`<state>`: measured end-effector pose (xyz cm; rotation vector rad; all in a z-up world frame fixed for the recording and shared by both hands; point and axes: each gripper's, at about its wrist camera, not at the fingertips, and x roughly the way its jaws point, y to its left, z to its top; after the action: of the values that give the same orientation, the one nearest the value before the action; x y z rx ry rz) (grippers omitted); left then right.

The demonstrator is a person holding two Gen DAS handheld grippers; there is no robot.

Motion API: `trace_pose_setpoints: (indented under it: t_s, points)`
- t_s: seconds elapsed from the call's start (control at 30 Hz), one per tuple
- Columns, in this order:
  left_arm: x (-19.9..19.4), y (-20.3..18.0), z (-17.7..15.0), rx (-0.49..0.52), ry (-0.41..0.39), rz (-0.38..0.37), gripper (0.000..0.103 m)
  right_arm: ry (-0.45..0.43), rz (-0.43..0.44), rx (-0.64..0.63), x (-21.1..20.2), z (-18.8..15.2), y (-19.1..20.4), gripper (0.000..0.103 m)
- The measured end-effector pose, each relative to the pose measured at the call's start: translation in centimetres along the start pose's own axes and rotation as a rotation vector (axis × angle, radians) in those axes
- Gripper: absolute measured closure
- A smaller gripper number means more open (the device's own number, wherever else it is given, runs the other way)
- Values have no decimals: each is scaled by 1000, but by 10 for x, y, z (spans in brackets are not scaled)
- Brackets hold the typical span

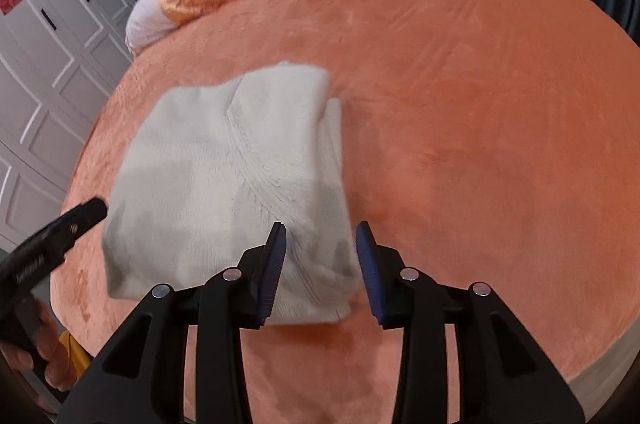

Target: Fold small clothes

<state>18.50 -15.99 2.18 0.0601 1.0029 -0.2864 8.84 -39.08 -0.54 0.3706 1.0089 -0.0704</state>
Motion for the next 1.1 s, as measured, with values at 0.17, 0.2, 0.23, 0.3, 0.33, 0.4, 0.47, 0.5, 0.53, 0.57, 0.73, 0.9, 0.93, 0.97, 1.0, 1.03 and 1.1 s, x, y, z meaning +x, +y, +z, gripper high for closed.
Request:
trace_pose_setpoints:
  t_s: [0.17, 0.2, 0.23, 0.3, 0.33, 0.4, 0.47, 0.5, 0.53, 0.57, 0.73, 0.9, 0.93, 0.97, 1.0, 1.03, 1.1]
  points:
    - [24, -5, -15, 64, 14, 87, 37, 19, 3, 9, 18, -11, -6, 59]
    - [26, -7, -16, 69, 14, 98, 37, 24, 8, 24, 17, -10, -10, 55]
    - [25, -7, -15, 68, 14, 102, 37, 30, 14, 35, 15, -9, -12, 55]
    - [22, -6, -17, 64, 16, 103, 37, 4, 12, 43, -1, -4, -8, 61]
    - [22, -6, -16, 64, 19, 105, 37, -28, 1, 21, -12, -2, -1, 61]
    - [22, -6, -17, 62, 16, 102, 37, -67, -8, -24, -26, -2, 13, 61]
    - [22, -6, -17, 64, 15, 104, 37, -54, 3, -69, -26, -6, 26, 61]
    - [22, -6, -17, 64, 15, 105, 37, -11, -11, -103, -14, -10, 33, 61]
    - [22, -7, -17, 62, 15, 105, 37, 39, -32, -128, 1, -16, 37, 59]
    - [22, -6, -18, 63, 18, 102, 37, 92, -60, -155, 18, -22, 40, 59]
    - [15, -4, -26, 82, 15, 98, 37, 54, -107, -195, 10, -24, 52, 57]
    - [-7, 11, -26, -25, 13, -41, 21, -7, 14, -49, -20, -6, 25, 48]
    - [-8, 18, -24, -59, 21, -69, 17, -4, 27, -19, -19, -3, 17, 47]
    - [-8, 22, -23, -76, 26, -82, 17, 1, 36, 8, -18, -3, 9, 44]
    - [-6, 26, -22, -95, 35, -100, 17, 15, 45, 38, -13, 0, -1, 42]
    - [-2, 34, -20, -128, 53, -127, 17, 30, 59, 56, -8, 1, -5, 41]
    - [7, 43, -18, -175, 76, -153, 17, 69, 115, 98, 8, 3, -15, 38]
